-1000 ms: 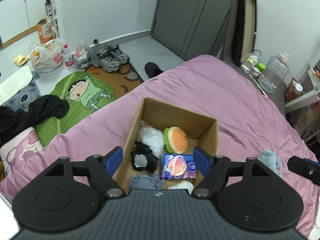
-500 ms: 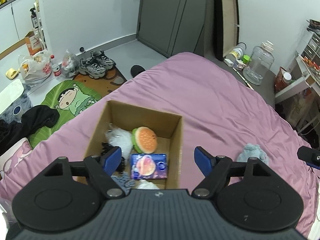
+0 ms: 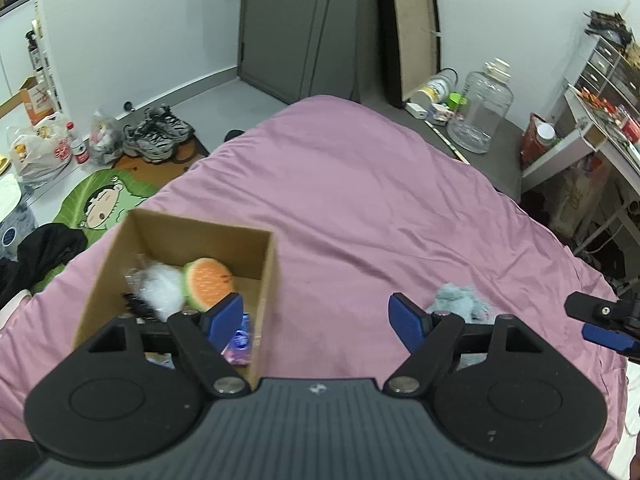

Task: Organize soft objects
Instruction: 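Move the right tool over the grey-blue plush toy on the bed, then close the right gripper on the grey-blue plush toy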

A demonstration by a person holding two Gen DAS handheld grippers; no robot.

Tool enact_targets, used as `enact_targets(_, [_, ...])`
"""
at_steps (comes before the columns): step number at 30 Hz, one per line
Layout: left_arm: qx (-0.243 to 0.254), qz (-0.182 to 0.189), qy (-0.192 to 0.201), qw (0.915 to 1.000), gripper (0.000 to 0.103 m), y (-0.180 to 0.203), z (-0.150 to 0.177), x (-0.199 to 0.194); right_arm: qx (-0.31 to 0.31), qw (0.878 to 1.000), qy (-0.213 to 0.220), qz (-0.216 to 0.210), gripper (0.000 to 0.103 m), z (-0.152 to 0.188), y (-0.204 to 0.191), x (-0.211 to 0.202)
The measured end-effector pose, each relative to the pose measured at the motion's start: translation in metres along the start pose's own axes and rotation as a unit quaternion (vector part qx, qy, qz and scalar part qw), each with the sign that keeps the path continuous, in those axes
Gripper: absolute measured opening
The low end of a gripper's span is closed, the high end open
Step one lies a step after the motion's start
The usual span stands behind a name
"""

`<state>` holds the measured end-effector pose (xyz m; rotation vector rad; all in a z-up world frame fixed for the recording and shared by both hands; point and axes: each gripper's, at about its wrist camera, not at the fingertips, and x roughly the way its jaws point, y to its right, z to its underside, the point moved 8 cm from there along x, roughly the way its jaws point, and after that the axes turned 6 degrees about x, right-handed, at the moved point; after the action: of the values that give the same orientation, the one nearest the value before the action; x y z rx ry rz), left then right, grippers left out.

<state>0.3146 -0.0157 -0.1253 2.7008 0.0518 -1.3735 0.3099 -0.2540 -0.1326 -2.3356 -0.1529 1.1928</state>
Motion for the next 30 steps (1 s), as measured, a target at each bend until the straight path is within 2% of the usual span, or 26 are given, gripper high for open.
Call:
enact_targets(6, [0.012,0.009,-0.003,0.9999,0.078,0.031,0.000,0.017,0.031,0.999,-0.018,0.002,0.059,-0.002,0.028,0.019])
enact_targets(13, [0.019,0.017,-0.009,0.9996,0.078,0.060,0.001,0.038,0.037,0.998,-0.046,-0.012,0.049,-0.001,0.039,0.040])
enact_targets(17, [0.011,0.035,-0.018,0.9992,0.075,0.077,0.005,0.051,0.044,0.997,-0.067,-0.019,0.044,0.003,0.046,0.056])
enact_targets(19, [0.009,0.040,-0.023,0.9989,0.072,0.085,0.008,0.057,0.046,0.996,-0.077,-0.025,0.041,0.005,0.048,0.063])
enact_targets(27, [-0.007,0.050,-0.053,0.9973,0.049,0.106,0.022,0.084,0.061,0.992,-0.104,-0.042,0.039,0.007,0.056,0.084])
enact_targets(30, [-0.017,0.054,-0.062,0.9964,0.044,0.109,0.026,0.093,0.063,0.990,-0.113,-0.049,0.037,0.008,0.057,0.091])
